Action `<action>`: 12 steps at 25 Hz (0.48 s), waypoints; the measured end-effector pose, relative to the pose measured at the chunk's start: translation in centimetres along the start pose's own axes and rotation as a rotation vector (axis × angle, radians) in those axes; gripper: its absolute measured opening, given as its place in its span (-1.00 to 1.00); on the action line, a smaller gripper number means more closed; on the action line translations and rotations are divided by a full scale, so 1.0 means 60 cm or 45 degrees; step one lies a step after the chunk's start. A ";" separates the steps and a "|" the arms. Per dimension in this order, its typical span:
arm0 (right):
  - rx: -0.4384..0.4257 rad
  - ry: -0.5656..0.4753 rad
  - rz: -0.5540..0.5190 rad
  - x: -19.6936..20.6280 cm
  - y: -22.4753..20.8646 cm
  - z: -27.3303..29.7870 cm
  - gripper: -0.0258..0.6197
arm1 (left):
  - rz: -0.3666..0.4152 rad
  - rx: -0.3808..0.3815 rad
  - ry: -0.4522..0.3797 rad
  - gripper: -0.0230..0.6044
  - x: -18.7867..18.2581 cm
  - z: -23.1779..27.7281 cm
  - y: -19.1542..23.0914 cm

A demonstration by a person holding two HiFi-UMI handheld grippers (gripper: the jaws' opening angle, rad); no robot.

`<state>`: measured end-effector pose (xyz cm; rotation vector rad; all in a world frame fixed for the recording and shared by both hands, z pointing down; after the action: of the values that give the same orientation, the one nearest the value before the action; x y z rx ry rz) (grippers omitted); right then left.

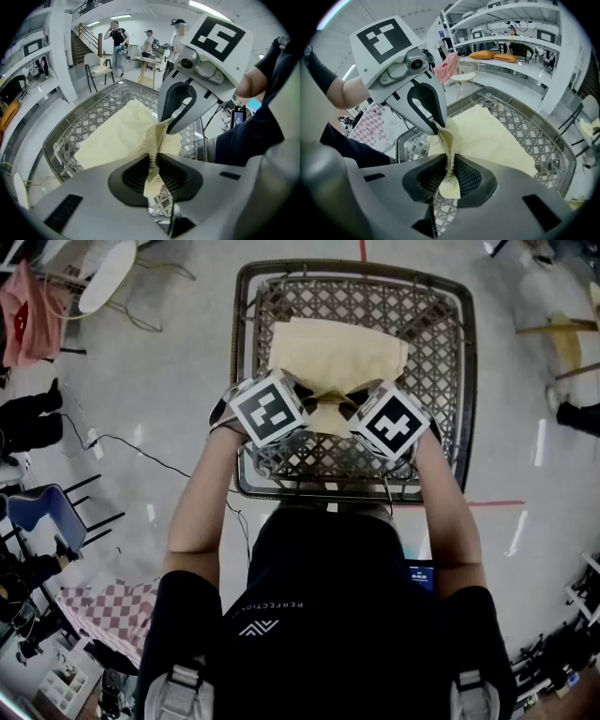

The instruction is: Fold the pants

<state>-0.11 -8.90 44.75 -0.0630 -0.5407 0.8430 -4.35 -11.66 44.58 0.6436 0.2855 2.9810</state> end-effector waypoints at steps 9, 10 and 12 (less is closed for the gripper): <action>0.025 -0.006 0.018 -0.013 -0.088 0.019 -0.71 | -0.101 -0.082 -0.014 -0.71 -0.037 0.032 0.075; 0.023 -0.003 0.019 -0.014 -0.096 0.022 -0.71 | -0.113 -0.084 -0.013 -0.71 -0.039 0.036 0.082; 0.013 0.001 0.026 -0.016 -0.109 0.031 -0.71 | -0.133 -0.083 -0.010 -0.71 -0.040 0.045 0.093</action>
<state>3.05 -14.26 47.67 -0.0595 -0.5358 0.8657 -1.23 -16.97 47.15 0.6131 0.2132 2.8743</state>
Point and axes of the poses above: the fingertips, and each gripper's own axes: z forward along the fingers, y to its left, x out of its underside, the point moved 1 cm from there along -z, backward along the fingers, and after that the axes turned 1 degree about -y, right-handed, at the moved point
